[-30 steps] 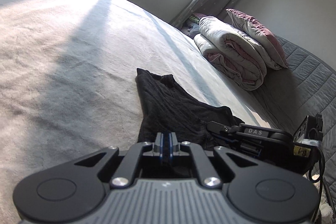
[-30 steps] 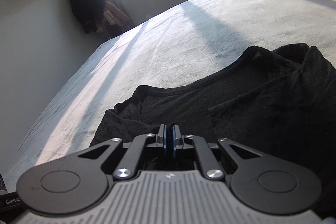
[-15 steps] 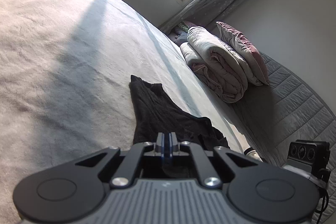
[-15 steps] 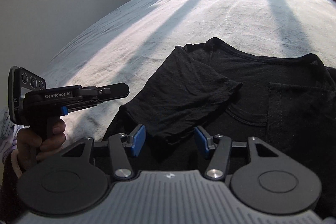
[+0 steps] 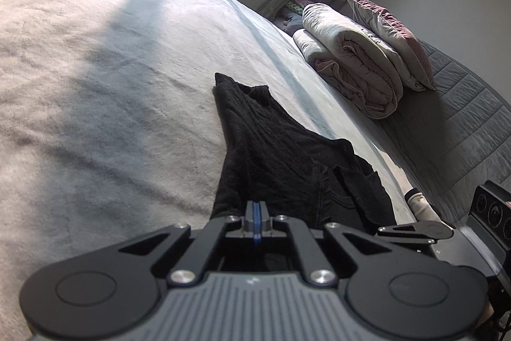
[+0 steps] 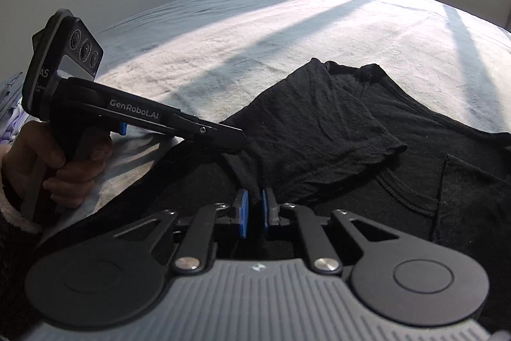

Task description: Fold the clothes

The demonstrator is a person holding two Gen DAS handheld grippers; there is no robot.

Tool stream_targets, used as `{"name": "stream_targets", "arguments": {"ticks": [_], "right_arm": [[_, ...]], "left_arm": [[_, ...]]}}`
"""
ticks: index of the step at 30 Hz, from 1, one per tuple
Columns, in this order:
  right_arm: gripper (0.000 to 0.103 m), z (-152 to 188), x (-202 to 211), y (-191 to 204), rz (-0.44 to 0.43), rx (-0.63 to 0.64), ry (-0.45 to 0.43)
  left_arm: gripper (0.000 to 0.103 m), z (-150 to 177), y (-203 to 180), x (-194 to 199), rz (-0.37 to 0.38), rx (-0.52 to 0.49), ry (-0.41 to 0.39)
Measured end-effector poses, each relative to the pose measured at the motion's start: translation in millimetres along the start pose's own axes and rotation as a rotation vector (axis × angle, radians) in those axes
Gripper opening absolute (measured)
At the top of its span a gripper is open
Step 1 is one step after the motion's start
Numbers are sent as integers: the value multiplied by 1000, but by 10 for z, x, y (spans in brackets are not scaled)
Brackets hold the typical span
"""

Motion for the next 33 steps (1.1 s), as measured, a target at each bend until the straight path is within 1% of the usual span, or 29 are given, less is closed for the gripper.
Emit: {"name": "stream_targets", "arguments": {"ticks": [4,5,6,7,9,10,11,12,13,14,15,17,18,20,22,26,28,33], "right_arm": [[8,7,35,-55,-3,-19,11],[9,-7,38,-47,2,-19,15],[12,-33,47,-33,9,-33,24],[23,-56,65,-21,20,-64,39],[33,-61,152,3,46,-106,55],[47,-44,225,17,55,-114,48],[59,-26,298,30,64,-122,40],[62,-8,371,43,72,-130,32],[63,28,462,45,84,-141,30],[63,74,562,41,99,-153,30],[63,120,662,36,113,-166,30],[63,235,892,16,151,-191,26],[63,306,1022,-1,169,-210,23],[67,457,1269,-32,193,-254,15],[68,622,1503,-43,219,-284,11],[69,941,1880,-35,288,-324,20],[69,1086,2021,-14,318,-336,31],[69,1369,2301,81,351,-360,42]], "left_arm": [[2,-10,21,-14,9,10,-1],[2,-17,27,-15,13,17,-1],[2,-17,36,-9,17,26,-2],[2,-15,33,1,18,29,-7],[2,-10,-11,22,-9,18,-16],[4,-9,-95,42,-31,-3,-12],[13,-9,-180,62,-54,-24,-7],[19,-10,-264,82,-76,-45,-3],[31,-8,-354,107,-97,-67,1],[36,5,-476,171,-107,-102,-3],[38,19,-595,235,-115,-133,-7],[42,72,-768,392,-103,-152,-21],[43,122,-828,499,-106,-141,-30],[49,225,-945,711,-113,-120,-46],[51,339,-1014,885,-135,-118,-43],[53,643,-1177,1235,-184,-160,-30],[53,792,-1234,1382,-207,-165,-23],[54,1112,-1323,1687,-238,-154,-10]]}}
Point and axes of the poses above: each gripper's, at about its wrist camera, not at the fingertips, and x roughly against the way its jaws point, y to its left, z to its underside, the point moved 3 cm from there along -x, roughly the way its jaws point, and after that the axes turned 6 degrees about z, right-handed, at the moved point
